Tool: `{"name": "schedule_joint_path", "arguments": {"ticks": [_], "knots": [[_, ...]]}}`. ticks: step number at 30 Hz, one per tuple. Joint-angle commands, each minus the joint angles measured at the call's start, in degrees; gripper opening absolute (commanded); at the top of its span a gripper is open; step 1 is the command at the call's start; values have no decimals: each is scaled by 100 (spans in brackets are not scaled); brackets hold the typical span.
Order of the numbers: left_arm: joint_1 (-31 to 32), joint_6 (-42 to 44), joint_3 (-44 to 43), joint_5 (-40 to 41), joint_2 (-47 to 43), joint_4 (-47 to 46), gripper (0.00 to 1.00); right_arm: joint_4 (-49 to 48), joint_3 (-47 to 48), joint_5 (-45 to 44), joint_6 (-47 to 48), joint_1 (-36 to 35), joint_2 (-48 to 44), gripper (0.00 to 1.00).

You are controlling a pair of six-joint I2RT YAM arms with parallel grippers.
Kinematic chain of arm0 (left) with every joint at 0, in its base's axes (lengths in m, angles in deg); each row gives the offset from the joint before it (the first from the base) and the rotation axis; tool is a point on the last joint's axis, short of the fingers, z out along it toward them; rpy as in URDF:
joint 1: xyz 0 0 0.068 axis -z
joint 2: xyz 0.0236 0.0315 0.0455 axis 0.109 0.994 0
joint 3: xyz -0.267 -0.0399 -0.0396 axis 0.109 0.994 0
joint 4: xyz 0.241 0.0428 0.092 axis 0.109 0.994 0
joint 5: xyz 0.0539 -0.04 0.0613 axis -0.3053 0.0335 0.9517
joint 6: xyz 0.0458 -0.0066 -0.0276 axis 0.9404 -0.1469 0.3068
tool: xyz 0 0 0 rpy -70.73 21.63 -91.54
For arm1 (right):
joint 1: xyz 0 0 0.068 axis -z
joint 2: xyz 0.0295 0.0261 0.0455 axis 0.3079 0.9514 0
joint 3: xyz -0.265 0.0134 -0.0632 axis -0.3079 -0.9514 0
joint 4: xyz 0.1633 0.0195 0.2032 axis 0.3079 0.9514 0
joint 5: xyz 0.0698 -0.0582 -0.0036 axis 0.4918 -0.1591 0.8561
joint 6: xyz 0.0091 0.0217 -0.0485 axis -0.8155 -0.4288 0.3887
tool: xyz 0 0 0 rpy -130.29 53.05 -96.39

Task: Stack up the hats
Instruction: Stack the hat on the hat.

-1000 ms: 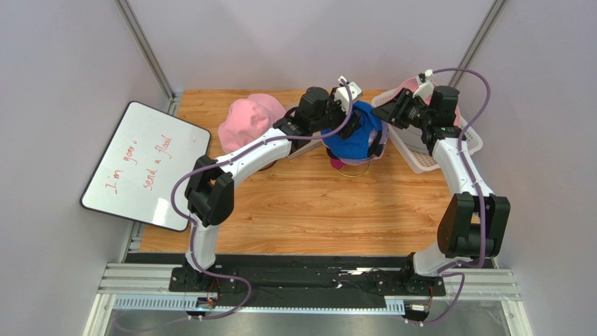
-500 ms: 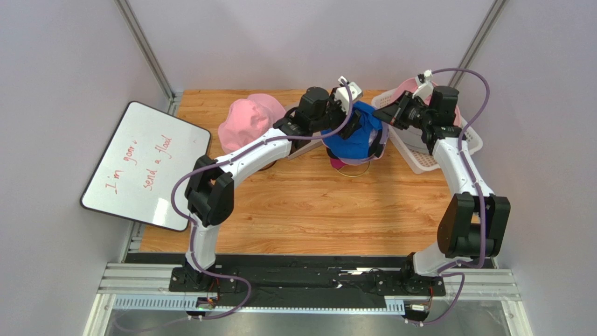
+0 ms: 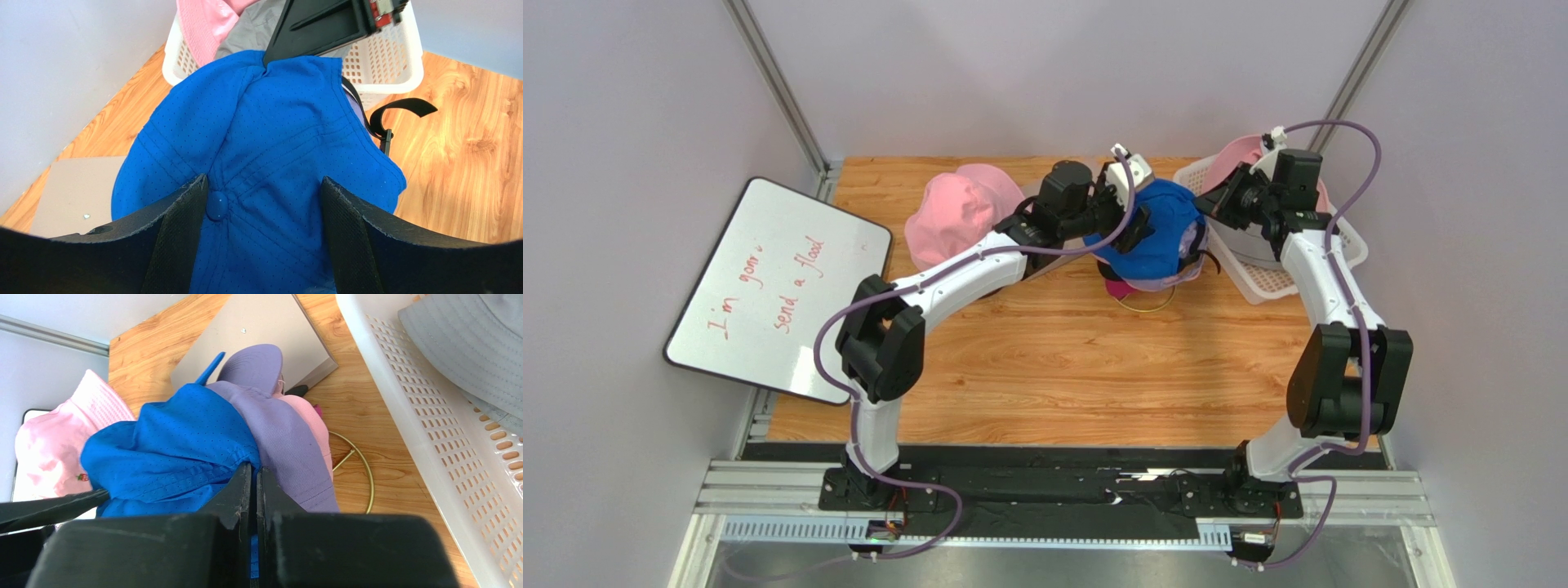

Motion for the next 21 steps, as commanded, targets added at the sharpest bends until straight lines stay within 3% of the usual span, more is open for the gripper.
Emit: {"name": "schedule_joint_path", "arguments": {"ticks": [1, 10, 15, 21], "knots": [[49, -12, 128, -232, -227, -22, 73, 248, -141, -797, 314, 79, 205, 0], [57, -363, 40, -83, -429, 188, 82, 46, -659, -587, 340, 70, 39, 0], [66, -898, -153, 339, -797, 740, 86, 37, -826, -595, 385, 70, -58, 0], [66, -768, 136, 1208, -1457, 1101, 90, 124, -695, -489, 393, -70, -67, 0]]}}
